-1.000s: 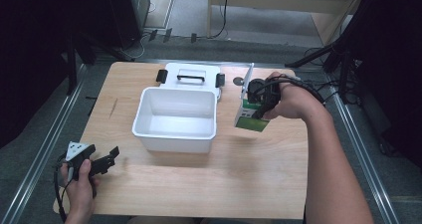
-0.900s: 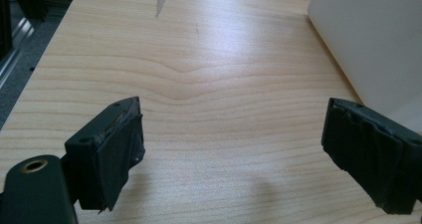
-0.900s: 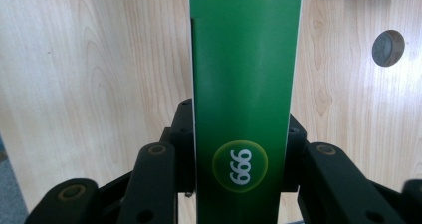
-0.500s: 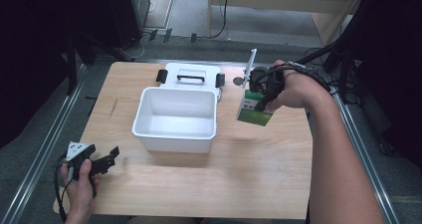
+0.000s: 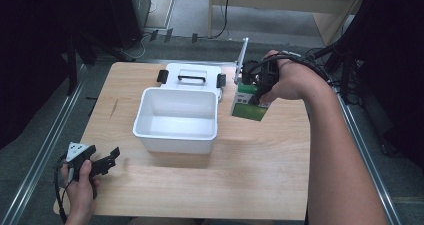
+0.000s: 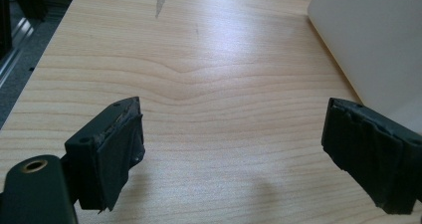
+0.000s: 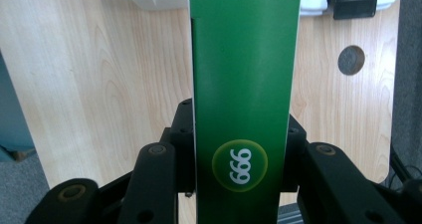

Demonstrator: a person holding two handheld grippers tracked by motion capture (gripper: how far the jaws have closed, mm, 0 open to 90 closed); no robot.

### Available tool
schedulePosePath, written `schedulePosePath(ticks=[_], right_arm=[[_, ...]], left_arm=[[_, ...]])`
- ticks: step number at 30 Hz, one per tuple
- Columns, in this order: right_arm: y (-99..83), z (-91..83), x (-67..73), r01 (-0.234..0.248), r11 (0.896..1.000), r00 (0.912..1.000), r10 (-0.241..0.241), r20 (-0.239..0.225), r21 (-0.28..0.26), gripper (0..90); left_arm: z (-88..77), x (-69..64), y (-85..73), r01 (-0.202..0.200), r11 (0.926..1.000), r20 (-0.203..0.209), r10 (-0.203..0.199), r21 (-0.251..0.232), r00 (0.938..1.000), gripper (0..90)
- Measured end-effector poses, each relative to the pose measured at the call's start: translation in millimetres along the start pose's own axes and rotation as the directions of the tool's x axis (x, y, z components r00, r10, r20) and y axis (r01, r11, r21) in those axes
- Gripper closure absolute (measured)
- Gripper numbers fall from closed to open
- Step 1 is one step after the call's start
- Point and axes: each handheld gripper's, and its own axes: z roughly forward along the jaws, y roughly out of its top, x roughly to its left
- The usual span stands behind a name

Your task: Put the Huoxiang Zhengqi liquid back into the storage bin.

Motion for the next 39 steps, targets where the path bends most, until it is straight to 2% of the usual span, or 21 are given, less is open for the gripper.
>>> schedulePosePath(ticks=[3, 12, 14, 27, 30, 39], right_arm=[[4.2, -2.8, 1.3, -0.018, 1.0, 0.9998, 0.018, -0.001, 0.002, 64.3], [31.6, -11.2, -0.2, 0.034, 0.999, 0.9992, -0.034, 0.022, -0.011, 64.3], [37.4, -12.9, 0.8, 0.021, 1.0, 0.9996, -0.021, 0.018, -0.001, 64.4], [80.2, -14.6, 2.3, 0.068, 0.998, 0.9974, -0.068, 0.022, 0.004, 64.3], [91.7, -13.7, 2.5, 0.094, 0.996, 0.9954, -0.094, 0.018, -0.002, 64.3], [117.6, -1.2, 2.7, 0.112, 0.994, 0.9937, -0.112, 0.001, -0.001, 64.2]], left_arm=[[0.0, 0.0, 0.0, 0.001, 1.0, 0.0, -0.001, 0.0, 1.0, 10.3], [-0.2, 0.6, 0.2, -0.001, 1.0, 0.003, 0.001, 0.003, 1.0, 10.3], [-0.1, 0.6, 0.3, -0.002, 1.0, 0.002, 0.002, 0.003, 1.0, 10.3], [-0.2, 1.1, 0.4, 0.0, 1.0, 0.005, 0.0, 0.002, 1.0, 10.4], [-0.1, 1.1, 0.4, 0.0, 1.0, 0.005, 0.0, 0.001, 1.0, 10.3], [0.3, -0.1, 0.2, -0.005, 1.0, 0.0, 0.005, -0.003, 1.0, 10.4]])
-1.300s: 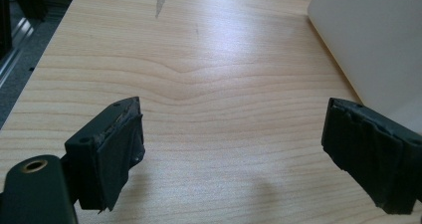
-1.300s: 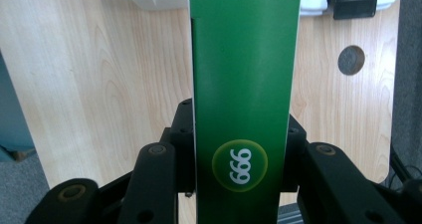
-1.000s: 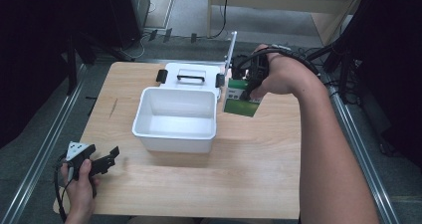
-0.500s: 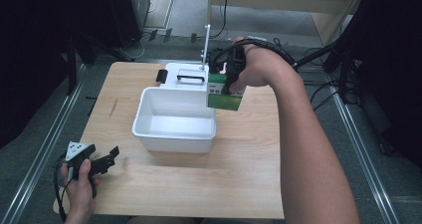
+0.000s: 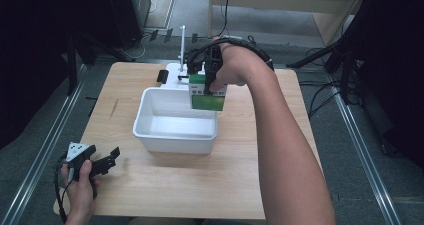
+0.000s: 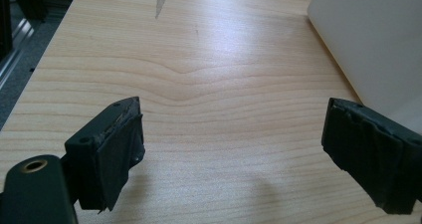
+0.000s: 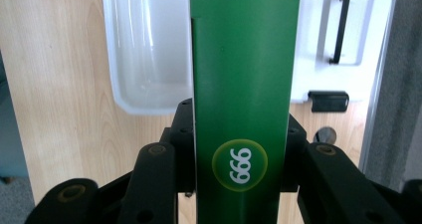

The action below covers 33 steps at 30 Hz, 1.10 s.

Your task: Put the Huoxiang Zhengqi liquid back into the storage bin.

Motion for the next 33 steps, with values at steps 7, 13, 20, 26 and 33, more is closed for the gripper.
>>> schedulePosePath(ticks=[7, 13, 20, 26, 33], right_arm=[[13.4, 8.5, 0.5, 0.023, 1.0, 0.9997, -0.023, -0.006, -0.004, 64.1], [17.0, 15.1, 0.0, 0.036, 0.999, 0.9993, -0.036, -0.005, -0.003, 64.0], [17.9, 27.6, -0.2, 0.039, 0.999, 0.9991, -0.039, -0.015, -0.001, 63.9], [17.7, 36.1, -1.0, 0.052, 0.999, 0.9985, -0.052, -0.018, 0.004, 63.8], [17.4, 47.7, -0.6, 0.048, 0.999, 0.9983, -0.048, -0.033, 0.0, 63.7]], left_arm=[[-0.1, 0.0, 0.0, -0.002, 1.0, 0.0, 0.002, 0.002, 1.0, 10.4], [-0.1, -0.1, 0.0, -0.002, 1.0, 0.0, 0.002, 0.002, 1.0, 10.4], [-0.1, -0.1, 0.1, -0.003, 1.0, 0.001, 0.003, 0.003, 1.0, 10.4], [0.2, -0.3, 0.1, 0.0, 1.0, -0.001, 0.0, 0.0, 1.0, 10.4], [0.0, -0.1, 0.2, -0.005, 1.0, -0.001, 0.005, 0.002, 1.0, 10.3]])
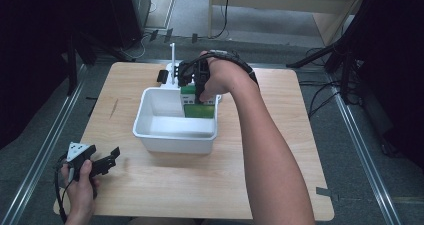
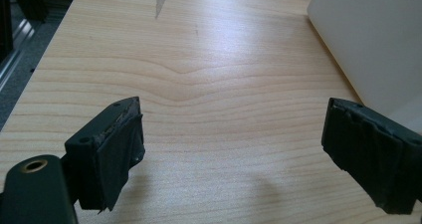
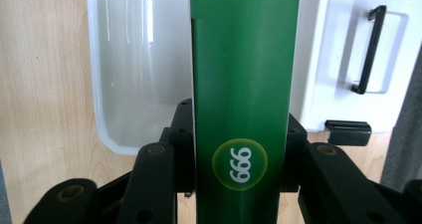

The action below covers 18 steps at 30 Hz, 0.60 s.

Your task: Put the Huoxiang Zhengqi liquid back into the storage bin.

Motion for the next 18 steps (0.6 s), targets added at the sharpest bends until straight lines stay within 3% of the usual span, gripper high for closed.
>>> schedulePosePath(ticks=[18], right_arm=[[-7.1, 31.9, -1.6, -0.004, 1.0, 0.9996, 0.004, -0.028, -0.012, 63.6]], left_arm=[[-0.3, 0.0, 0.0, 0.0, 1.0, 0.0, 0.0, 0.004, 1.0, 10.4]])
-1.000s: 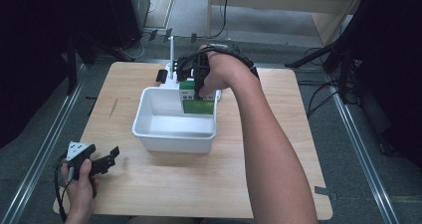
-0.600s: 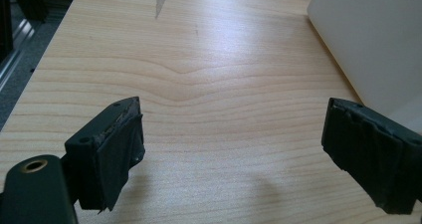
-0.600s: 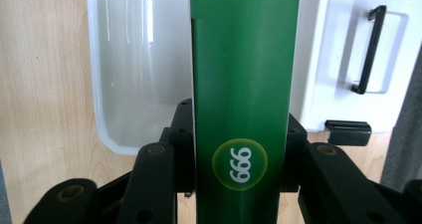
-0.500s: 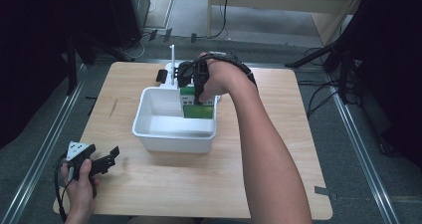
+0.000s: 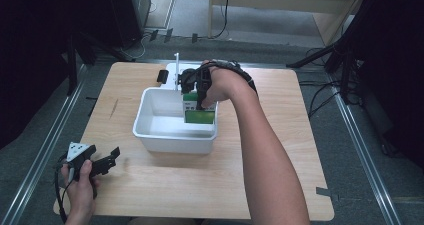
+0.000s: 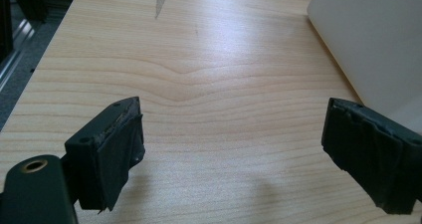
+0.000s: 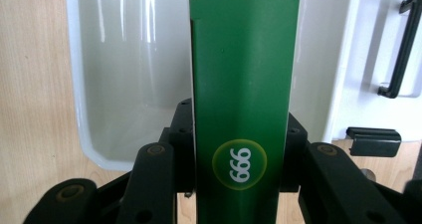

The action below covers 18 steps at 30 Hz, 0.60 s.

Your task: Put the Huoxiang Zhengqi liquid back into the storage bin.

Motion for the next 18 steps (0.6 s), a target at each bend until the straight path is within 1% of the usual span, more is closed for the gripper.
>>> schedulePosePath(ticks=[5, 6, 7, 10, 14, 15, 18], right_arm=[[-1.0, 8.5, 0.8, 0.002, 1.0, 1.0, -0.002, -0.006, 0.003, 63.6], [-1.0, 9.9, 0.3, 0.01, 1.0, 0.9999, -0.01, -0.005, 0.005, 63.6], [-0.9, 11.7, 1.1, 0.001, 1.0, 1.0, -0.001, -0.007, 0.008, 63.5], [-0.7, 17.5, 0.5, 0.016, 1.0, 0.9998, -0.016, -0.012, 0.006, 63.6], [-0.8, 23.1, 1.1, 0.012, 1.0, 0.9998, -0.012, -0.018, 0.005, 63.6], [-0.6, 24.4, 0.7, 0.017, 1.0, 0.9997, -0.017, -0.018, 0.008, 63.6], [-0.8, 29.0, 1.1, 0.01, 1.0, 0.9996, -0.009, -0.026, 0.012, 63.6]], left_arm=[[0.1, 0.2, 0.0, 0.0, 1.0, 0.001, 0.0, -0.001, 1.0, 10.4], [0.3, 0.2, -0.1, 0.0, 1.0, 0.001, 0.0, -0.003, 1.0, 10.4], [0.3, 0.0, -0.1, 0.002, 1.0, 0.001, -0.002, -0.003, 1.0, 10.3], [0.0, 0.0, 0.0, 0.001, 1.0, 0.001, -0.001, 0.001, 1.0, 10.4], [-0.1, 0.1, 0.1, 0.0, 1.0, 0.001, 0.0, 0.002, 1.0, 10.4], [0.1, 0.1, 0.0, 0.002, 1.0, 0.001, -0.002, 0.001, 1.0, 10.4], [0.2, 0.1, 0.0, 0.002, 1.0, 0.001, -0.002, 0.0, 1.0, 10.4]])
